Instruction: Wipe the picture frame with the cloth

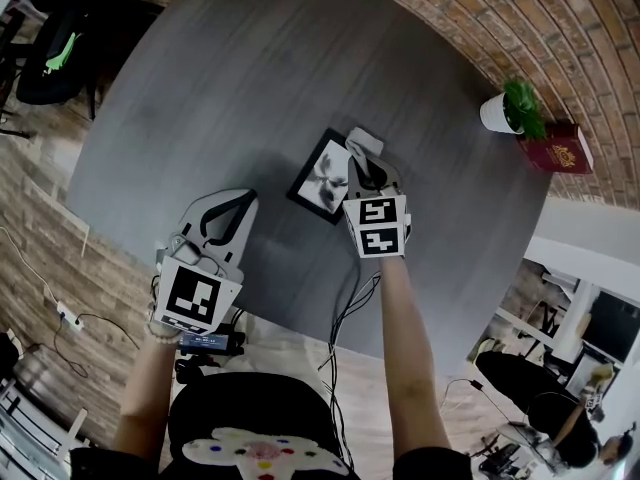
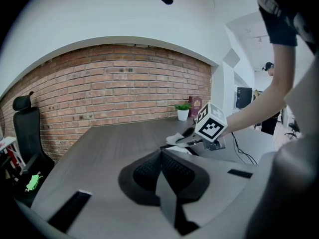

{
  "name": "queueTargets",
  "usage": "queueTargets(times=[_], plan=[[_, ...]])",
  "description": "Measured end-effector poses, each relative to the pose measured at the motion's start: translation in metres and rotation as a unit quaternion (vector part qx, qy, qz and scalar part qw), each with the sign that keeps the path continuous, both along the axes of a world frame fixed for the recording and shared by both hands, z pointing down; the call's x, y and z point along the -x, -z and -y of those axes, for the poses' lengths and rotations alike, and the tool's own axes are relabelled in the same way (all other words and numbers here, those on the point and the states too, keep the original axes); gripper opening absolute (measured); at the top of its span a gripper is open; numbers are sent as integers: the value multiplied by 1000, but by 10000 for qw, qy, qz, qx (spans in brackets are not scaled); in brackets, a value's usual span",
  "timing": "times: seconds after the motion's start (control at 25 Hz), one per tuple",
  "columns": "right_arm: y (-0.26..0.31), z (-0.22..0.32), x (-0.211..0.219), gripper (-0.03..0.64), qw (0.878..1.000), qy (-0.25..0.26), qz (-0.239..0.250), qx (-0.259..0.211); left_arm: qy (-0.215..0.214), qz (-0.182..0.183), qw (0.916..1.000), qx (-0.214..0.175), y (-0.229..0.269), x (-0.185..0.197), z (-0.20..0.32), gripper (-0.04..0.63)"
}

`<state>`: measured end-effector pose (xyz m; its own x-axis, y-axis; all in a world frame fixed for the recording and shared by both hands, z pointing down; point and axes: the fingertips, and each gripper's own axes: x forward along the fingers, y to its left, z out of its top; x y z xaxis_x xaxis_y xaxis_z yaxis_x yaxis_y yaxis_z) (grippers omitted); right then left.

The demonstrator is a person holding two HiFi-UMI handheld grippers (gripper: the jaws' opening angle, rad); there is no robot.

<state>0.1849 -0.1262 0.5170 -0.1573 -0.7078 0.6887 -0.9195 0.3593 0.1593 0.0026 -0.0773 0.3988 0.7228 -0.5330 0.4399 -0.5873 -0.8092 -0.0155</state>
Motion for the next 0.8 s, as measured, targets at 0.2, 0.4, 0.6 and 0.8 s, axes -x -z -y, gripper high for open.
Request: queueTargets(times=[0.2,0.4,0.6,0.8], plan=[[0,14,19,25,9997,225,15,-26,-3,18,10000,-61,2,2,2,9],[0,22,31,25,9990,440,2,1,17,32,10000,-83,4,5,3,9],[-1,18,25,25,9993,363,-13,11,-10,58,9999,-102,3,5,2,9],[0,10,12,25,9997,229,-36,35,-68,42,9999,-102,4,3,1,9]])
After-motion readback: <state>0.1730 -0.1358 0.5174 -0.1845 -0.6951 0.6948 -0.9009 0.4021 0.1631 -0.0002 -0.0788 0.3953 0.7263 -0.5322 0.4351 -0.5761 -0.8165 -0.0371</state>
